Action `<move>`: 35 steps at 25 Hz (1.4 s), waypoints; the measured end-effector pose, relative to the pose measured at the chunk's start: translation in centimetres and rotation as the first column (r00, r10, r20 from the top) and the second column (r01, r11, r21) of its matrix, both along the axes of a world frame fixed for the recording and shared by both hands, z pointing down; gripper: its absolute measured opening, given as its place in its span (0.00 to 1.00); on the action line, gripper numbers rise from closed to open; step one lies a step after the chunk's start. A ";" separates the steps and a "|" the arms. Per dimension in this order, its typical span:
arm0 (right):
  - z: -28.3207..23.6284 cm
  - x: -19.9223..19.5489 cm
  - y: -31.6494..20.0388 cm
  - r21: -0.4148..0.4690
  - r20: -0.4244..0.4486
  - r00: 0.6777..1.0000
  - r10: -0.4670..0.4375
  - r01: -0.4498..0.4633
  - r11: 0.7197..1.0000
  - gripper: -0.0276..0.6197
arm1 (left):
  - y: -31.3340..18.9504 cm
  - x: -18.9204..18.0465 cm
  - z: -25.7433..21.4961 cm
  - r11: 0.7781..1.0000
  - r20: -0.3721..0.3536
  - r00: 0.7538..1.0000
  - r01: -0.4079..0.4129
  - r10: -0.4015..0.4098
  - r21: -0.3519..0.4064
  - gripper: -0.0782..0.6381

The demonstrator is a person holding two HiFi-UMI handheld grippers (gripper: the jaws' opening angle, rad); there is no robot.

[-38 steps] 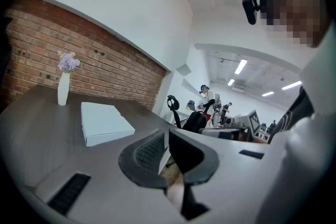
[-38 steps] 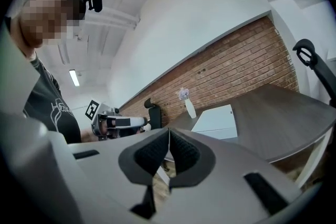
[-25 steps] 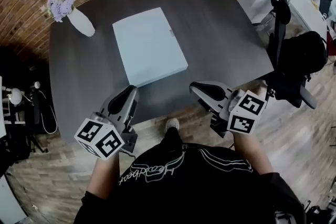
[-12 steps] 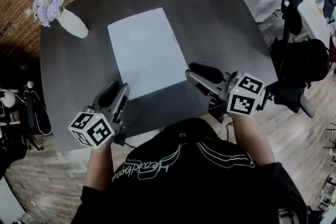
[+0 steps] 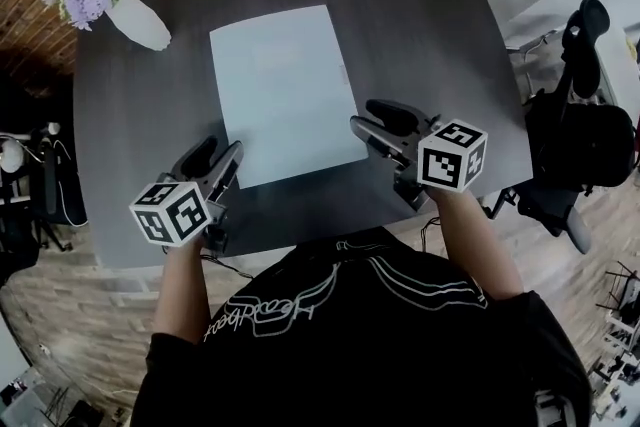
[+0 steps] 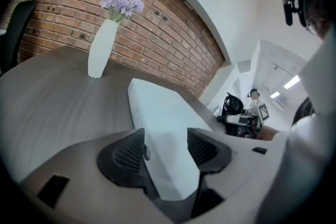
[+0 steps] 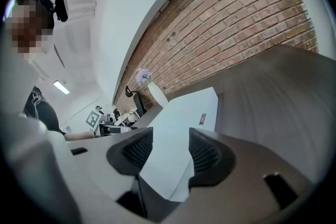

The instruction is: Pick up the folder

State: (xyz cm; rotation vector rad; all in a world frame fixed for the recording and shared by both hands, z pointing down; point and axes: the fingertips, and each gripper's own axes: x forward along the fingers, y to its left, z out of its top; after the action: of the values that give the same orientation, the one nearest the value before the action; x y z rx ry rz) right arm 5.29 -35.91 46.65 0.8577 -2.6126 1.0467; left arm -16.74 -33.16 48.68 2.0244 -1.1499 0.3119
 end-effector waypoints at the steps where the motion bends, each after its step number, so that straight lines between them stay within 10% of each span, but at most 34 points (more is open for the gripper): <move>1: 0.8 0.1 -0.4 -0.011 -0.019 1.000 -0.002 0.002 1.000 0.32 | -0.2 -0.2 1.0 1.000 0.016 1.000 -0.002 0.002 -0.021 0.43; 35: 6.7 -0.9 -1.7 -0.140 -0.094 0.992 0.090 -0.103 0.985 0.29 | -0.5 0.0 4.6 0.990 -0.120 0.993 -0.018 0.001 -0.141 0.38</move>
State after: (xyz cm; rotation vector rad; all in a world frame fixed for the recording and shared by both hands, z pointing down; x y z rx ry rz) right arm 4.42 -37.60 53.40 0.9805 -2.4116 1.1790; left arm -16.73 -33.66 53.33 1.8977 -1.0157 0.2656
